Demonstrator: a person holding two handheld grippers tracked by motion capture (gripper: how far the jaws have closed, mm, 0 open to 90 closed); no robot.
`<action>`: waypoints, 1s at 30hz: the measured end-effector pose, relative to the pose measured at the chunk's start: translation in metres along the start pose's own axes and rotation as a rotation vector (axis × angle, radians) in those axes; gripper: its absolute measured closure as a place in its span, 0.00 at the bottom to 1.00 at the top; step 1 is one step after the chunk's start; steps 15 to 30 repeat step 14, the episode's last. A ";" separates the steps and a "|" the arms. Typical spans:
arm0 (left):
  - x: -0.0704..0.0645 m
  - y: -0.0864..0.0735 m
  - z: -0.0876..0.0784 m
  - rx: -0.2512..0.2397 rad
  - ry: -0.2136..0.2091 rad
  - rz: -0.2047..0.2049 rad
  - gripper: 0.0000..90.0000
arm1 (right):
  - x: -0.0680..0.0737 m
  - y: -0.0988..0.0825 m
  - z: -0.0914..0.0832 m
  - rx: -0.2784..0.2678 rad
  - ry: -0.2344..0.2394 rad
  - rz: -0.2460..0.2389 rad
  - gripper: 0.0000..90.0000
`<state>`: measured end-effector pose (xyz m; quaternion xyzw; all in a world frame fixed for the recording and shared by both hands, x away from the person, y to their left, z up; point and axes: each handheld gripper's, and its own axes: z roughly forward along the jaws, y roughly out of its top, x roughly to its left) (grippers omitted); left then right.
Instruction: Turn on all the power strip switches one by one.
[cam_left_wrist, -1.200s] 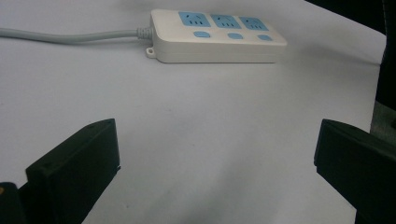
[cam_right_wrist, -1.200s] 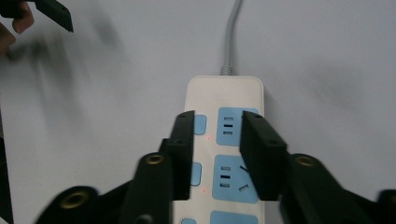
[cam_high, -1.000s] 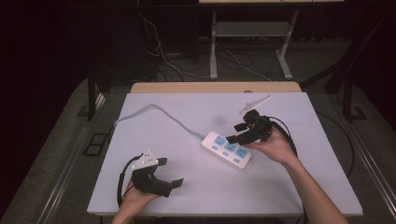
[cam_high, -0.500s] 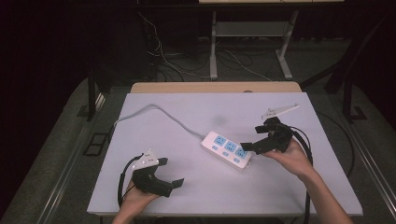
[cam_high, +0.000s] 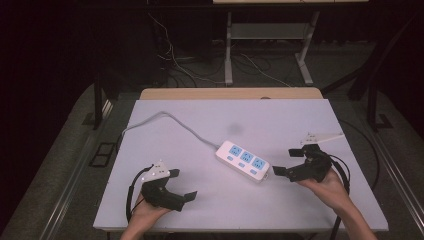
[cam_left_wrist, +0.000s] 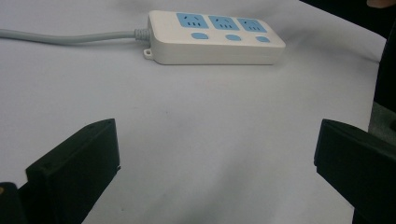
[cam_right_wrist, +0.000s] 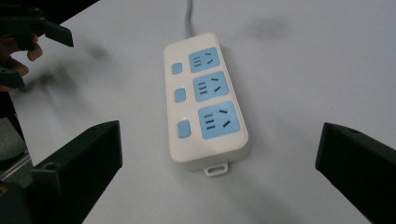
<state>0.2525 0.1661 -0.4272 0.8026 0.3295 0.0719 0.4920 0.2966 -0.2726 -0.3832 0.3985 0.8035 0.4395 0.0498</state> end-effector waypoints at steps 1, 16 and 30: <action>0.000 0.000 0.000 0.000 0.000 0.000 0.00 | 0.000 -0.004 -0.001 -0.003 -0.002 0.002 0.01; 0.001 0.000 0.000 0.002 0.002 -0.001 0.00 | 0.010 -0.058 -0.007 -0.086 -0.060 0.016 0.01; 0.001 0.000 0.000 0.002 0.002 -0.001 0.00 | 0.010 -0.058 -0.007 -0.086 -0.060 0.016 0.01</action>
